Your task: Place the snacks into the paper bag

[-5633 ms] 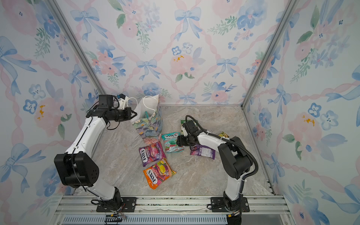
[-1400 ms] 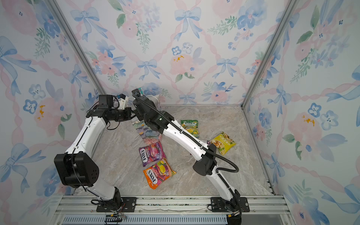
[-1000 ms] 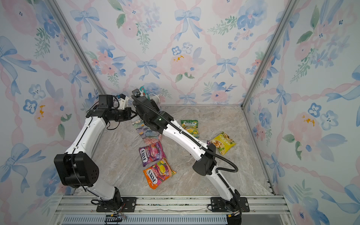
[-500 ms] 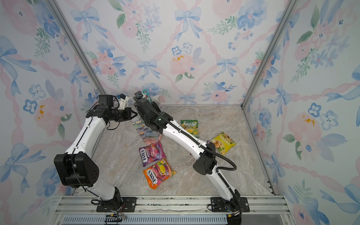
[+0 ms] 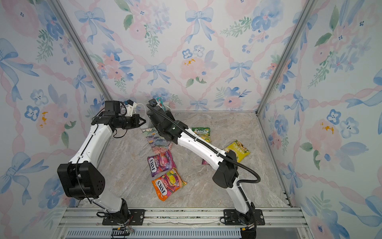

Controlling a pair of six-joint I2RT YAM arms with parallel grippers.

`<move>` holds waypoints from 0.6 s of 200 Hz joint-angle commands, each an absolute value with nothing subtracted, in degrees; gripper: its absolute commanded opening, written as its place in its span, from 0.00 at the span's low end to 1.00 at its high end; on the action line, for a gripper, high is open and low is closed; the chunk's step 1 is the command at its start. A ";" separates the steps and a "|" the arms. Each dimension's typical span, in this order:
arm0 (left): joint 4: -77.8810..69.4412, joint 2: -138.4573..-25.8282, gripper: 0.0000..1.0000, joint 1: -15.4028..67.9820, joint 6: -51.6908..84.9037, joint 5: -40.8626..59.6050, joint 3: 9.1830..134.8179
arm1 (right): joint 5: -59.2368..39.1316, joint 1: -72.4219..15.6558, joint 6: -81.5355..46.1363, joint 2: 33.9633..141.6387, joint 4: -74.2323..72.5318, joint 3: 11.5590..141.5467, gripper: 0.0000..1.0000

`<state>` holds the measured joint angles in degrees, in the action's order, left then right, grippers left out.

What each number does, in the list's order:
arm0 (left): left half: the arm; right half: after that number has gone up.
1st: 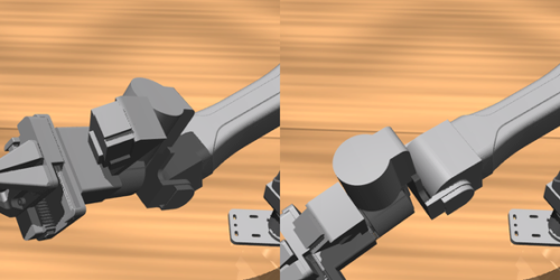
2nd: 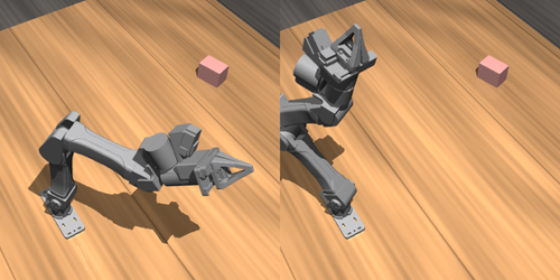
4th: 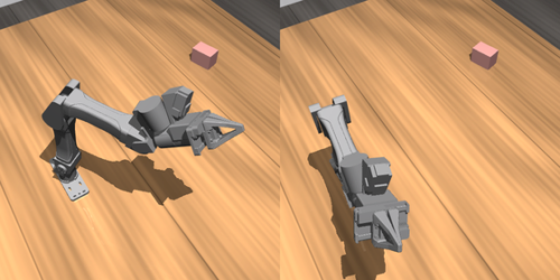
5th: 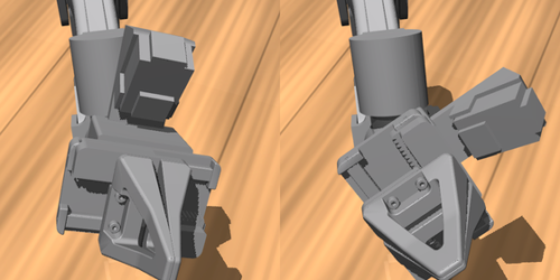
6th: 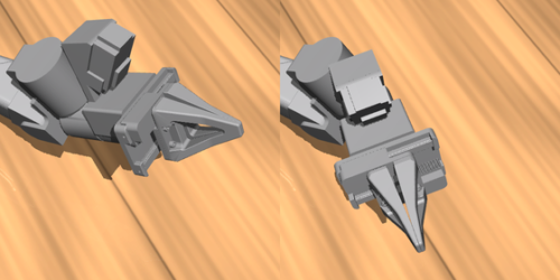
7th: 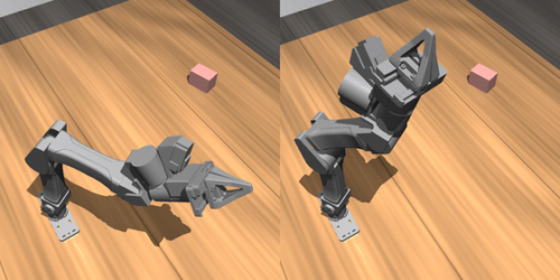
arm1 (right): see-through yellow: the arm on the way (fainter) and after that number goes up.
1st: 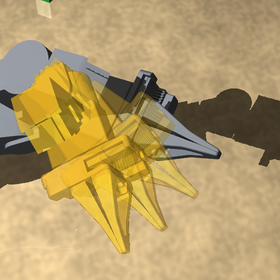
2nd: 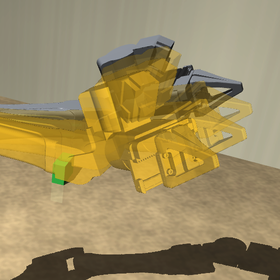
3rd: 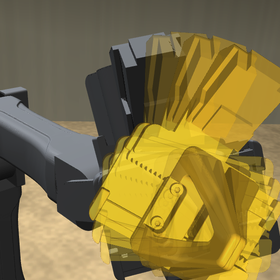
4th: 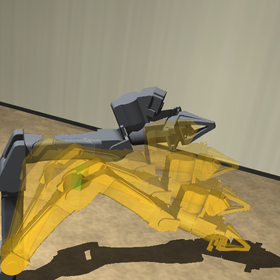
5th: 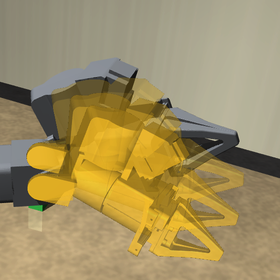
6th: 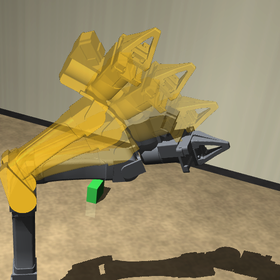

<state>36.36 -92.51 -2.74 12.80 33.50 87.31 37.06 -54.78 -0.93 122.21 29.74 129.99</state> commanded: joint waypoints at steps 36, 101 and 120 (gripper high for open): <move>37.22 -90.79 0.00 -3.00 13.48 34.34 86.62 | 34.65 -52.96 -5.49 117.69 27.18 126.26 0.00; 37.25 -90.79 0.00 -3.00 13.50 34.28 86.60 | 23.79 -52.25 -13.55 118.97 27.73 125.43 0.00; 37.26 -90.78 0.00 -2.99 13.46 34.36 86.58 | 19.25 -51.66 -16.78 119.42 27.36 125.34 0.00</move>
<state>36.38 -92.51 -2.74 13.15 33.50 87.31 25.89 -52.80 -11.29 120.31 28.91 126.06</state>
